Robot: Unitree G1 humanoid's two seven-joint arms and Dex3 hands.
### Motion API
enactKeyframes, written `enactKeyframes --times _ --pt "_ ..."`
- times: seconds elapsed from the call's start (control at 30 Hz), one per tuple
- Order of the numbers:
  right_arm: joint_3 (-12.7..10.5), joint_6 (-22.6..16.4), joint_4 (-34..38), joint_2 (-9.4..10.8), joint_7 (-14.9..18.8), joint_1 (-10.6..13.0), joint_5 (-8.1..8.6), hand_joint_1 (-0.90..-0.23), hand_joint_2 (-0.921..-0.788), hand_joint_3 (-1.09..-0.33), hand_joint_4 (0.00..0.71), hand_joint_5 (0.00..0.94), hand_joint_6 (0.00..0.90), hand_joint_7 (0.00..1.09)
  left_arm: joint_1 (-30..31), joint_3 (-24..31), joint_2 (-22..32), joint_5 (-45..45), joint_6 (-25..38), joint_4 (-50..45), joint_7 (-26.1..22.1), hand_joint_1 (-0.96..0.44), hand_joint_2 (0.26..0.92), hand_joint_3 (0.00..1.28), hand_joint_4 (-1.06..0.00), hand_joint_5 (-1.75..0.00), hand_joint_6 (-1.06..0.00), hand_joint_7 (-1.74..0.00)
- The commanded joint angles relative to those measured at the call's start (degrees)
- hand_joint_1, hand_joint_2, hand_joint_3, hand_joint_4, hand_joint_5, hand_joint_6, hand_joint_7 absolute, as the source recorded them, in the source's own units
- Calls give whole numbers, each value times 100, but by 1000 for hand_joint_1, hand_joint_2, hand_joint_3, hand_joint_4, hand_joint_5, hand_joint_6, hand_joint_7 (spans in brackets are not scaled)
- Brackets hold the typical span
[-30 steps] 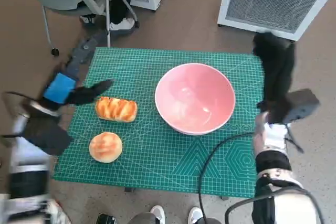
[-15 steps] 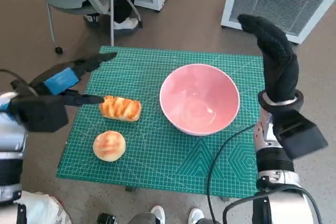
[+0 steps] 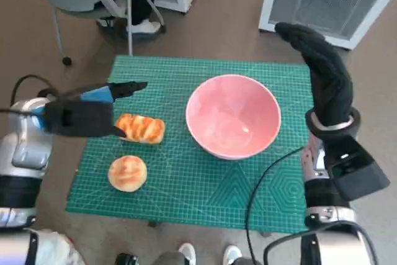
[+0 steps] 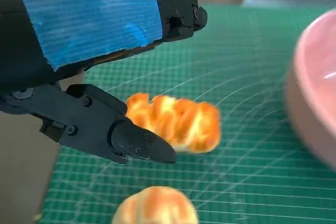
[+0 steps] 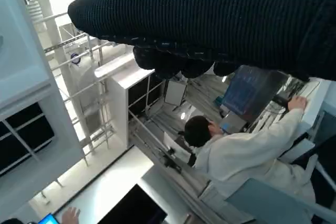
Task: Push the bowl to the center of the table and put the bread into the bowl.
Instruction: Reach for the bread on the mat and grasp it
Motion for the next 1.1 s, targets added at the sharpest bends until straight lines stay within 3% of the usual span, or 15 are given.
enactKeyframes --times 0.03,0.73,1.1 --pt "26 56 -10 -26 -57 158 -53 -591 -921 -765 354 9 161 410 -257 -260 -160 276 143 74 -1 -198 734 0 1 1 -150 -1" --pt "22 70 54 -12 -198 202 -60 -573 -921 -769 357 5 169 395 -530 -845 -665 763 -272 1247 404 -255 752 9 -3 -1 -157 -3" --pt "31 53 111 7 -290 189 -133 -567 -921 -771 357 4 174 386 -436 -1036 -875 947 -682 1822 862 -237 785 13 -148 -22 -240 -23"
